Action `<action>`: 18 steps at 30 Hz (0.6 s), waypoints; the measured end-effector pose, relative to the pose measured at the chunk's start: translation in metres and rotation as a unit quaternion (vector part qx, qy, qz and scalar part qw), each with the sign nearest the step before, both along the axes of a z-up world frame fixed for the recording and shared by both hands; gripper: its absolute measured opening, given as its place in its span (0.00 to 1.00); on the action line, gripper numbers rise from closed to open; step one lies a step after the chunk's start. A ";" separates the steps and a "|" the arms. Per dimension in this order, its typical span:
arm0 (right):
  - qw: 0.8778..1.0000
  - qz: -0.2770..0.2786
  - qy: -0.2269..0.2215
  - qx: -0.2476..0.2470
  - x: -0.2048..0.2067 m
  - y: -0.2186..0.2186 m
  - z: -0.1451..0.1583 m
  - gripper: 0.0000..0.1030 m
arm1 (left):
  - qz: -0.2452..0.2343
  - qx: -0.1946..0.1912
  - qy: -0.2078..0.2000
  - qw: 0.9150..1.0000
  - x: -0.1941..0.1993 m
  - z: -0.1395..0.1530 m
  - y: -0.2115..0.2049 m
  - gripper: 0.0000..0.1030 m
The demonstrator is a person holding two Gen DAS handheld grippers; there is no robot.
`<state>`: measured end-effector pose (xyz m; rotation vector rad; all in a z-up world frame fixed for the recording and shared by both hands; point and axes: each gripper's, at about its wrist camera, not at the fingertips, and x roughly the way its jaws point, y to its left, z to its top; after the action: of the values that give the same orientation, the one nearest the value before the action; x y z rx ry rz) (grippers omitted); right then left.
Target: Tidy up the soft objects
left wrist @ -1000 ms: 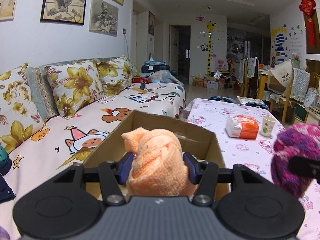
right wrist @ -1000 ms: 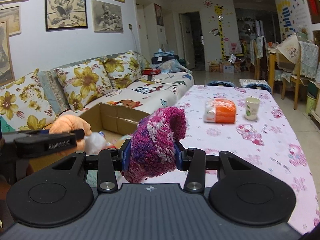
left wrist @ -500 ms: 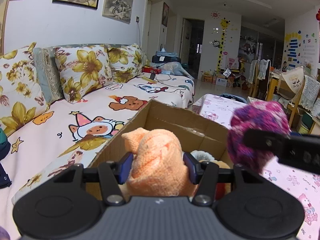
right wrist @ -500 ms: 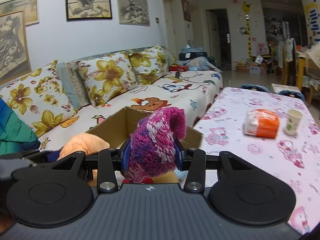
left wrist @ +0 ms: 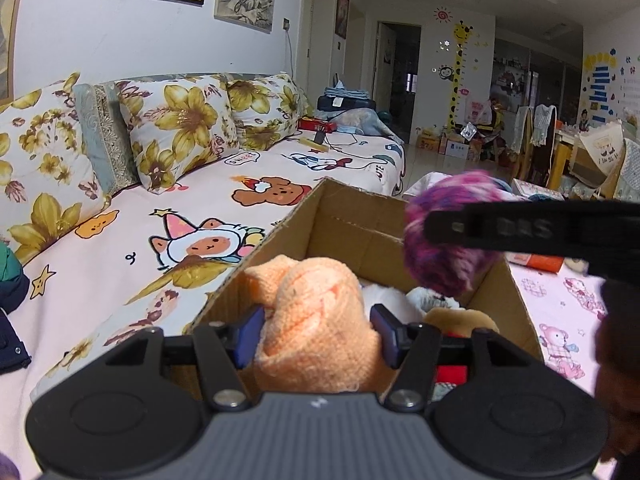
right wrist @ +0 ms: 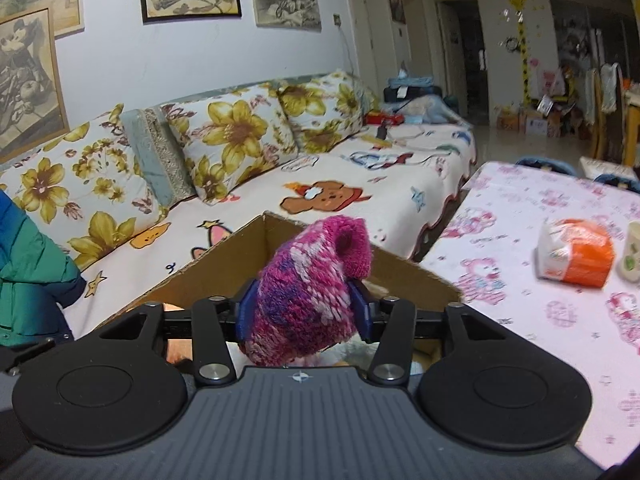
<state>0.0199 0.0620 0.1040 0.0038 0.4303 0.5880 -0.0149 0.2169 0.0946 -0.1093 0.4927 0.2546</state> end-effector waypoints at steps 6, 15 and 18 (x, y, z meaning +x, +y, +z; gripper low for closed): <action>0.999 -0.032 -0.017 0.013 -0.015 -0.011 0.007 0.97 | -0.002 0.002 0.000 1.000 -0.002 0.001 0.002 0.82; 0.989 -0.128 -0.061 0.029 -0.089 -0.062 0.019 0.98 | -0.003 0.015 -0.040 0.999 -0.019 0.013 -0.005 0.99; 0.986 -0.157 -0.047 0.043 -0.111 -0.083 0.016 1.00 | -0.009 0.022 -0.046 0.999 -0.025 0.016 -0.011 0.99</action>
<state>-0.0914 -0.0212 0.1203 0.1242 0.3048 0.2942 -0.0395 0.2057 0.1107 -0.0736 0.3969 0.2409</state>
